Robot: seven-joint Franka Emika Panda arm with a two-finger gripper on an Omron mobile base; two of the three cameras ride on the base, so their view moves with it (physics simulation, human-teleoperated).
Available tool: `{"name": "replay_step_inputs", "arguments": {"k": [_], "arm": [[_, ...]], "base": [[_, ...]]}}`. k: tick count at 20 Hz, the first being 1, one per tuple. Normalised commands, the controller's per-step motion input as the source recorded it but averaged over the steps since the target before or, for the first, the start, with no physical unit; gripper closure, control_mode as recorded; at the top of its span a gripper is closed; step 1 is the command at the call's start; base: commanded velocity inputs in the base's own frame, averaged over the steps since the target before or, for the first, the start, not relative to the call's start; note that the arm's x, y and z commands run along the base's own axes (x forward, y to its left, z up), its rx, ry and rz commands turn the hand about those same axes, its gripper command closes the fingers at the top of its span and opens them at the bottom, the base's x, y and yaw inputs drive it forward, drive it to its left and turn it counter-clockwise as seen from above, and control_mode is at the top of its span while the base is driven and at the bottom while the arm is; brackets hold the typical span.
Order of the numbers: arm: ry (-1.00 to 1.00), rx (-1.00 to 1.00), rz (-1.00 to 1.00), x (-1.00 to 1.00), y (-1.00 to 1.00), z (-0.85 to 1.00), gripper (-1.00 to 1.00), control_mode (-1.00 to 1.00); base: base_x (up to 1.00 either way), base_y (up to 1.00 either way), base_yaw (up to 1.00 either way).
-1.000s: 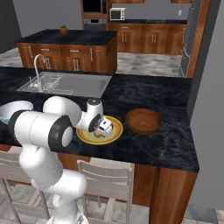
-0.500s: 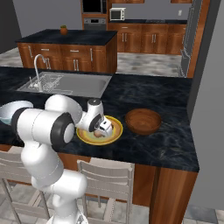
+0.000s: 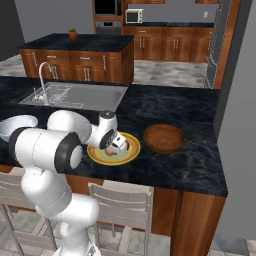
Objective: Take the fruits from the plate on the dining counter and place two fruits in each bowl.
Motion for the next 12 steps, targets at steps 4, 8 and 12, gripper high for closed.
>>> {"name": "replay_step_inputs", "arguments": {"k": [4,8,12], "arm": [[-0.05,0.10,0.00,-0.35,0.43,0.58,1.00,-1.00],[0.00,0.03,0.07,-0.28,0.57,0.56,1.00,-1.00],[0.00,-0.11,0.23,-0.07,0.91,0.29,1.00,-1.00]], "base": [[0.00,0.00,0.00],[0.00,0.00,0.00],[0.00,0.00,0.00]]}}
